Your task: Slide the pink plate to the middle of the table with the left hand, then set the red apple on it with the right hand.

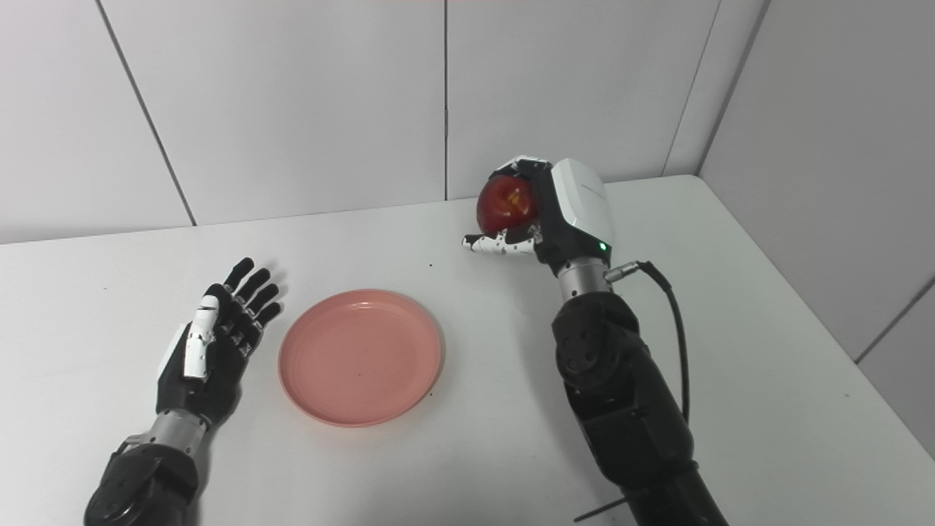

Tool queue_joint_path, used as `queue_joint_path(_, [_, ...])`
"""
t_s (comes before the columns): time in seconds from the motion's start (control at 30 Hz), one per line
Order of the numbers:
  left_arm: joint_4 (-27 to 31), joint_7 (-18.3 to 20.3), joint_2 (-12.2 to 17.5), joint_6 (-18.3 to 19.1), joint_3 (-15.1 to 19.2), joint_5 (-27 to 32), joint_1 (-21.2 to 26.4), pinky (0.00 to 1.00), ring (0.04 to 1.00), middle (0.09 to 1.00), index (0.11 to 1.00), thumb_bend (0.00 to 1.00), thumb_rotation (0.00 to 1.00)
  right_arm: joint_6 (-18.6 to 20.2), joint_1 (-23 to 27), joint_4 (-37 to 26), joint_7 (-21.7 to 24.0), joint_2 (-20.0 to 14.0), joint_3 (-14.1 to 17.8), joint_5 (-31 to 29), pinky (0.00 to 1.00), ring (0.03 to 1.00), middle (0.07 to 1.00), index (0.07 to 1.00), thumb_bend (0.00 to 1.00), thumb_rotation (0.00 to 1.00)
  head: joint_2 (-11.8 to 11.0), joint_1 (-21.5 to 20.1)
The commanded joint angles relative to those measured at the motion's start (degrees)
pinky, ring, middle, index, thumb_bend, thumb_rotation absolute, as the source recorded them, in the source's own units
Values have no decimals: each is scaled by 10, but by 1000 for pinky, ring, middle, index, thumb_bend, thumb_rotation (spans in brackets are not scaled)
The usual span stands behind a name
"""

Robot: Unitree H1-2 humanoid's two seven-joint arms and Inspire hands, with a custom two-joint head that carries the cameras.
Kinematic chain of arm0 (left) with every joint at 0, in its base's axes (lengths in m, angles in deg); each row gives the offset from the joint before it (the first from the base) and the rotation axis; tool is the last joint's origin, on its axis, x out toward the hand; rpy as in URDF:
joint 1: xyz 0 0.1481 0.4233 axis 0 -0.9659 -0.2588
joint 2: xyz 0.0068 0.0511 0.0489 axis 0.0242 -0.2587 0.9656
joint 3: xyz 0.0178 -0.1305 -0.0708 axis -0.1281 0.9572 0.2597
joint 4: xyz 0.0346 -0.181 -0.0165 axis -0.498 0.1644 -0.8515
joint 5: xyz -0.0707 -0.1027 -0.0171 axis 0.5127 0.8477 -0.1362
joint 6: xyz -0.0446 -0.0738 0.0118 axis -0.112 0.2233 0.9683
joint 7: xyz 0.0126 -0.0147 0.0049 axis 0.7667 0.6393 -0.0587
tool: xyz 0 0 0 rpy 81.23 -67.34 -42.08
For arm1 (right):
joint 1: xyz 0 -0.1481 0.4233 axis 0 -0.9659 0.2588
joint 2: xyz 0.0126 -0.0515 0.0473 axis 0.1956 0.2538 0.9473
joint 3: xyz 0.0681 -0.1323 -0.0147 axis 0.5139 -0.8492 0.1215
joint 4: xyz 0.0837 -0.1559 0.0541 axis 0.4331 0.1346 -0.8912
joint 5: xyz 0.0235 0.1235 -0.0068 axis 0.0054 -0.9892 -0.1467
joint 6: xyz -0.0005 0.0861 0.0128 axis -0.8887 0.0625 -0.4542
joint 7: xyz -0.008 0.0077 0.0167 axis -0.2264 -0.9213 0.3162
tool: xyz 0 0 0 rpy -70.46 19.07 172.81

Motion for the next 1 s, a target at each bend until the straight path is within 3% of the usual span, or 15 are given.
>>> queue_joint_path(0.0, [-17,-8,-4,36,-9,-12,-21,923,925,932,917,379,1000,-33,34,-6,-9,4,-6,10,299,372,456,484,519,133,-1,9])
queue_joint_path(0.47, [-10,-28,-28,35,-13,-22,-25,921,927,932,922,375,1000,-49,51,16,-5,69,-88,39,268,350,446,484,520,134,-1,69])
queue_joint_path(0.8, [-16,-40,-44,48,0,-8,-20,929,929,937,926,368,1000,-68,50,17,-6,101,-121,47,264,346,443,486,520,137,0,114])
queue_joint_path(0.97, [-26,-41,-51,34,5,-12,-18,928,928,938,921,370,1000,-86,49,18,-1,109,-130,37,242,323,428,486,520,137,0,127])
